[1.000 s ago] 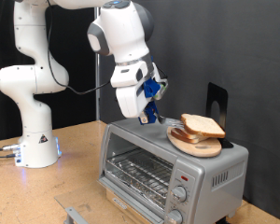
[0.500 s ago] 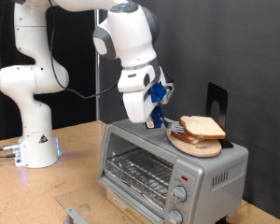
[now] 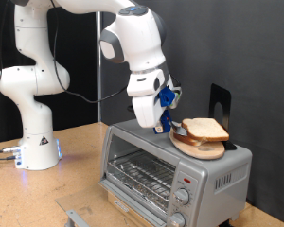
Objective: Make a piece of toast with the oven
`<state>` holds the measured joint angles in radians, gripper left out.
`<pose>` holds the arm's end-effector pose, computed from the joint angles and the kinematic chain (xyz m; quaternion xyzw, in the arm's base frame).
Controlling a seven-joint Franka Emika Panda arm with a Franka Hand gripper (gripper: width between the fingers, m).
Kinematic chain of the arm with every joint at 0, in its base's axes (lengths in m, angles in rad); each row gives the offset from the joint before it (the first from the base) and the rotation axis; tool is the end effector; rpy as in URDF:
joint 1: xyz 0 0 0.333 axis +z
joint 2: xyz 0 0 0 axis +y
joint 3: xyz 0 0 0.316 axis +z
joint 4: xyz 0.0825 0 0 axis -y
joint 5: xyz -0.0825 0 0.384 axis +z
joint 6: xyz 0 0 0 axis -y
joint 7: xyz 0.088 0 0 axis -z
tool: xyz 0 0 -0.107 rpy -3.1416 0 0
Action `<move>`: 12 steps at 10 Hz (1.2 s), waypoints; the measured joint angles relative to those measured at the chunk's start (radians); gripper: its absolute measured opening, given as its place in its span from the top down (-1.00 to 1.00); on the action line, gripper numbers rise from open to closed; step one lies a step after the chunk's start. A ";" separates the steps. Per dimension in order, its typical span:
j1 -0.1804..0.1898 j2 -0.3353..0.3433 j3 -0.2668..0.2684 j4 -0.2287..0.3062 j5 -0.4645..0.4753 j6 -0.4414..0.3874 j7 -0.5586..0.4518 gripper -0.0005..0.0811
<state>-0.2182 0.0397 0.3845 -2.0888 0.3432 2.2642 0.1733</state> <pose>0.5576 0.1010 0.4212 -0.9815 0.1039 -0.0419 0.1552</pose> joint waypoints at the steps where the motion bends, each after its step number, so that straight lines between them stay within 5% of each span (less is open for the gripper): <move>1: 0.002 0.000 0.010 -0.003 0.014 0.022 -0.029 -0.20; 5: 0.002 -0.060 0.018 -0.044 0.154 0.036 -0.191 -0.20; 12: -0.012 -0.281 -0.058 -0.185 0.250 -0.053 -0.267 -0.20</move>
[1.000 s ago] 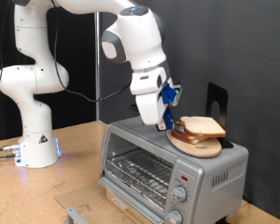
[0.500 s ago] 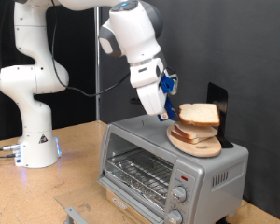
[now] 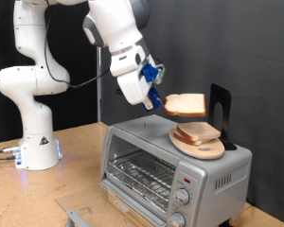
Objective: Make a piece of toast with the oven
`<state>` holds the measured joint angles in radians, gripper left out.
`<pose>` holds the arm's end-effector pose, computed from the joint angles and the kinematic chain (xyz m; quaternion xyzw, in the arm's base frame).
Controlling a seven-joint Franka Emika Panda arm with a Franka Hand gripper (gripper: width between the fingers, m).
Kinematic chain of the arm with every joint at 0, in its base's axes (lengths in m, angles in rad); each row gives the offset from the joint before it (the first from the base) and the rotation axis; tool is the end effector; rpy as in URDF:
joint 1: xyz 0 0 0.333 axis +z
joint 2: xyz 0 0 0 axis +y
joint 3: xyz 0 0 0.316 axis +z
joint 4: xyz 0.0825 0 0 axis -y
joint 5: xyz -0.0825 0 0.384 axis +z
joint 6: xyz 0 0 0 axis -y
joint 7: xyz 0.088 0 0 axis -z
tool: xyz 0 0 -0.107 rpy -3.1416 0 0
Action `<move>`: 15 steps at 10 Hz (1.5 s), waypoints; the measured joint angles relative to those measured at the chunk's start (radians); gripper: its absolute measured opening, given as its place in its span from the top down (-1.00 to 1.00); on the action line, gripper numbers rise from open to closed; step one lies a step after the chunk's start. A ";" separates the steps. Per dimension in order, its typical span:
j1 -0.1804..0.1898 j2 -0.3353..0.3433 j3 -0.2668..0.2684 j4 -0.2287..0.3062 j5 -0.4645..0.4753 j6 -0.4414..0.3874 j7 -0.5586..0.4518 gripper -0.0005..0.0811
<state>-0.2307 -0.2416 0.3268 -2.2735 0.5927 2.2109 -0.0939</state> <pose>0.4906 0.0722 0.4701 -0.9716 0.0635 -0.0862 0.2108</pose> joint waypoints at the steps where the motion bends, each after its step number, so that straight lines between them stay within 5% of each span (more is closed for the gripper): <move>1: 0.000 0.003 0.001 0.000 0.000 0.003 0.000 -0.20; 3: 0.000 -0.001 -0.005 -0.019 0.020 0.012 -0.055 -0.20; 8: -0.029 -0.095 -0.107 -0.160 0.040 0.042 -0.213 -0.20; 12: -0.045 -0.183 -0.233 -0.232 0.055 -0.022 -0.371 -0.20; 15: -0.062 -0.244 -0.281 -0.269 0.052 -0.064 -0.396 -0.20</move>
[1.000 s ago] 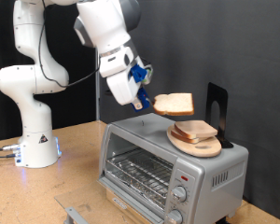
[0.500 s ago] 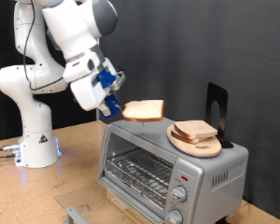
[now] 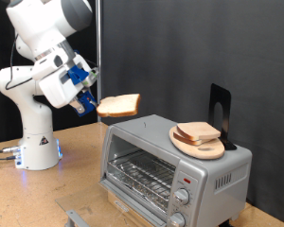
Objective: Make a piece of toast with the oven
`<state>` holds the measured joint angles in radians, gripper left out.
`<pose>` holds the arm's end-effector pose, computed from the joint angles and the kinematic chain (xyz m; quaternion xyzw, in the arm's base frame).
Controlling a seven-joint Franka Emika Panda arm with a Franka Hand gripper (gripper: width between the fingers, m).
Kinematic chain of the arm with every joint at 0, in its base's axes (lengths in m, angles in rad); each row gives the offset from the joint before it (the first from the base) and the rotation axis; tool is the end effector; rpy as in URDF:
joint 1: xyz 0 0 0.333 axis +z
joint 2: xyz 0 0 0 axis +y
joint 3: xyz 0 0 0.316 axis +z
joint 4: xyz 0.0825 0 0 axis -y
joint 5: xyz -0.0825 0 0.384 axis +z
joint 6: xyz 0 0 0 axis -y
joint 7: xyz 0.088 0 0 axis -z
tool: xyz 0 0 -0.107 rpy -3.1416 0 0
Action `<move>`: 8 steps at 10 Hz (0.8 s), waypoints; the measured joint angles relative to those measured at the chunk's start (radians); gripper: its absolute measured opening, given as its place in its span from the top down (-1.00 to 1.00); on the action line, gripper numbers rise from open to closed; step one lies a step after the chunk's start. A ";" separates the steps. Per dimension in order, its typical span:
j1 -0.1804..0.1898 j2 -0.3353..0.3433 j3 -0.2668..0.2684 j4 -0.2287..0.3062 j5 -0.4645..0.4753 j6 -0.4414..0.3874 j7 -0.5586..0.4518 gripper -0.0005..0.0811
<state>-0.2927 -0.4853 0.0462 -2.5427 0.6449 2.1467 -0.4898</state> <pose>0.3989 -0.0740 0.4523 -0.9627 0.0462 -0.1362 0.2292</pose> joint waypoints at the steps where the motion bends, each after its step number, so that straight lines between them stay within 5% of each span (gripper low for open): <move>1: 0.000 0.003 0.001 0.000 0.000 0.000 0.000 -0.20; 4: -0.006 0.013 -0.002 -0.037 -0.031 0.036 -0.055 -0.20; 8: -0.047 0.110 -0.002 -0.126 -0.105 0.274 -0.077 -0.20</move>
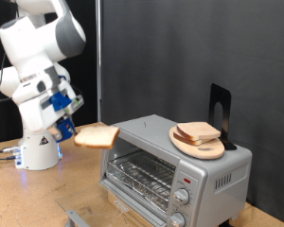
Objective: Make a piece of toast with the oven
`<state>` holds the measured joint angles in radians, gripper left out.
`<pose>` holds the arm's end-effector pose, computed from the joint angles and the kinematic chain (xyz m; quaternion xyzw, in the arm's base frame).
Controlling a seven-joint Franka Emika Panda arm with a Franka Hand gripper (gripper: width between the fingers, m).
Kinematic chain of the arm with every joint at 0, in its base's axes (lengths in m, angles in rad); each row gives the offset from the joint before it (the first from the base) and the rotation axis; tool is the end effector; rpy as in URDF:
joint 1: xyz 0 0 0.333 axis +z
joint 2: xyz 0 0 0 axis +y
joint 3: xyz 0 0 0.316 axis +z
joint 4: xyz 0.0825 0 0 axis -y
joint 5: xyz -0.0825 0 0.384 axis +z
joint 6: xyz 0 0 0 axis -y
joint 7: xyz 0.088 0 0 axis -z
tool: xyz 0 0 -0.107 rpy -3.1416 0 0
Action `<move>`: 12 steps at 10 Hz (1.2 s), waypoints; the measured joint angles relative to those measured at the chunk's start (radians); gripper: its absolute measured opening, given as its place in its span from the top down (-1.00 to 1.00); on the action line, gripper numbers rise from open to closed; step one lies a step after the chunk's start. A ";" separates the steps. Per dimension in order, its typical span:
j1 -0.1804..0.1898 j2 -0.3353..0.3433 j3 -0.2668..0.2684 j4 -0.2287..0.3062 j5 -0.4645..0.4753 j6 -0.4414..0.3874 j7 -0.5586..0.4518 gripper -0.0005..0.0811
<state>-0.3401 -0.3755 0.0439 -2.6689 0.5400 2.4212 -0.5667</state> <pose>0.3877 -0.1166 0.3706 -0.9798 0.0582 -0.1329 0.1376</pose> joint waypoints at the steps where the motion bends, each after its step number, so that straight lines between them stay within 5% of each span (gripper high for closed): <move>1: -0.005 0.044 0.000 -0.007 -0.006 0.051 0.000 -0.20; 6: 0.012 0.277 0.000 0.008 0.099 0.280 -0.148 -0.20; 7: 0.011 0.275 0.000 0.008 0.096 0.273 -0.145 -0.20; 10: 0.004 0.275 0.013 0.034 -0.135 0.126 -0.012 -0.20; 12: 0.023 0.281 0.056 0.057 -0.148 0.117 0.027 -0.20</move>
<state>-0.3167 -0.0946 0.1000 -2.6120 0.3924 2.5384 -0.5394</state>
